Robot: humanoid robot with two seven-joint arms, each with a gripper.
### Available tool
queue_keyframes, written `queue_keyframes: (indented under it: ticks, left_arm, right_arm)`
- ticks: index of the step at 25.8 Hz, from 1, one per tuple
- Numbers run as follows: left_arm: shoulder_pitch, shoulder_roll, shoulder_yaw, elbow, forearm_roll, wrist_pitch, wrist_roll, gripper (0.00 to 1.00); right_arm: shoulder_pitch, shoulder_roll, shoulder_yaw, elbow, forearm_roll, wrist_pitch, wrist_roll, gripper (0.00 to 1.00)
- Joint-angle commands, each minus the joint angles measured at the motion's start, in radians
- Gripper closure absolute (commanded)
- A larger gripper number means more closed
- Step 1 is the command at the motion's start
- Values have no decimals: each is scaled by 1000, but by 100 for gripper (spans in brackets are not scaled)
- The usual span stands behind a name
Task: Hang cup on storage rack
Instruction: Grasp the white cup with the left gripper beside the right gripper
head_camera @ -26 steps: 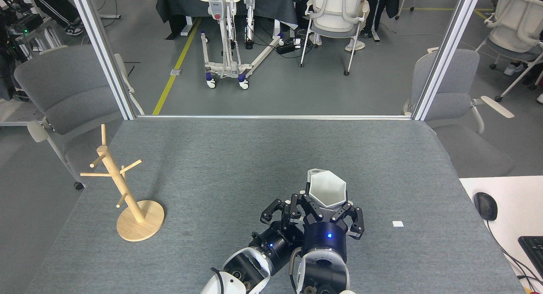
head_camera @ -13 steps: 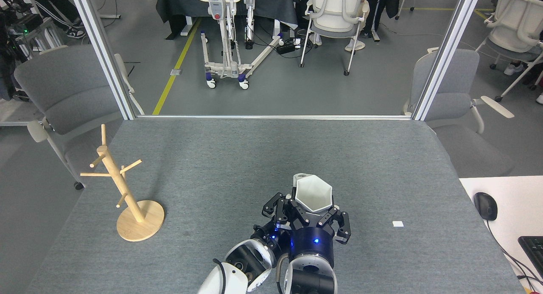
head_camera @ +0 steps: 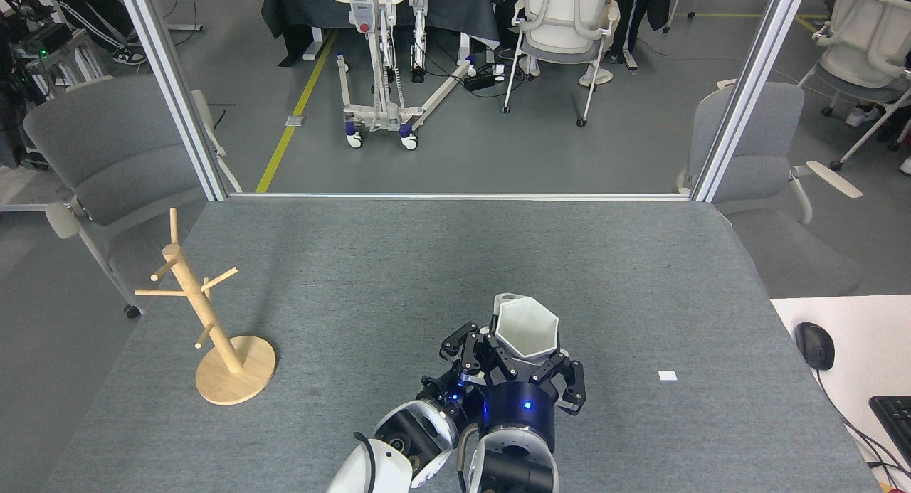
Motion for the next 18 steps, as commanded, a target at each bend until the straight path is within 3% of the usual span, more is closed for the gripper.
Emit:
queue_keyframes:
  ticks: [1,3,7,18]
  left_arm:
    - [2,4,0,-2,0,-3,0,100]
    - [2,5,1,-3,0,-13,0,100]
    - [8,8,9,-14,4,-36,2,100]
    - [23,13,40,-22,7,-122,19,100]
  right_arm:
    - [0,1,12,1,0,-44,3,67]
    - [3,1,10,5,0,-47,3,55]
    - [2,-1,10,6,0,-50,0,4]
    - [-6,1,-10,5,0,-164,-43,1]
